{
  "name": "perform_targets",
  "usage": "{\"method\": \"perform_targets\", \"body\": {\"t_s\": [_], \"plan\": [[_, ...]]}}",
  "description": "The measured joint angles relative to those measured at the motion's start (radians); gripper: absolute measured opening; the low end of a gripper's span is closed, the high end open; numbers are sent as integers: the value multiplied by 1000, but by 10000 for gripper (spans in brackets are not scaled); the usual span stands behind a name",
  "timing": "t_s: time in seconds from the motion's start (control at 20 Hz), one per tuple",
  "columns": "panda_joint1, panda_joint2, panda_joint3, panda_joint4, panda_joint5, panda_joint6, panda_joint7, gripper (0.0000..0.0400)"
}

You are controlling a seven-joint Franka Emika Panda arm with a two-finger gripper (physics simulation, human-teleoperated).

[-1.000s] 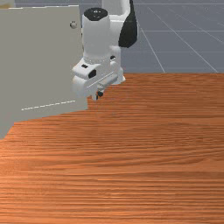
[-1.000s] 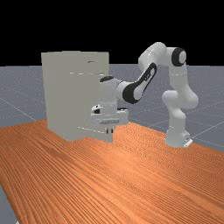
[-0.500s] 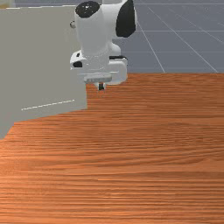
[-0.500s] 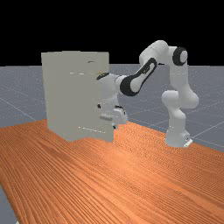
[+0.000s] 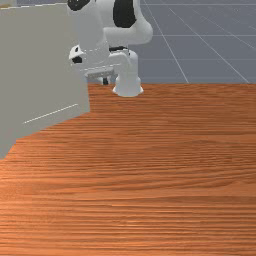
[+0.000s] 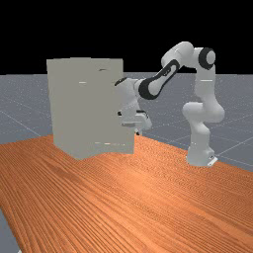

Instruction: Close the cabinet door

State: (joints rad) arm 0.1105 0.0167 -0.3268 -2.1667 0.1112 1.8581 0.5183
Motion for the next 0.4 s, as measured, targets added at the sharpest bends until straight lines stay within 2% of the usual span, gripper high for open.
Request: {"method": "perform_targets", "body": {"t_s": [0.1, 0.25, 0.4], "plan": [[4, 10, -58, 3, -2, 7, -43, 0], [-64, 29, -179, 6, 0, 53, -104, 0], [-88, 59, -247, 26, -4, 88, -126, 0]]}}
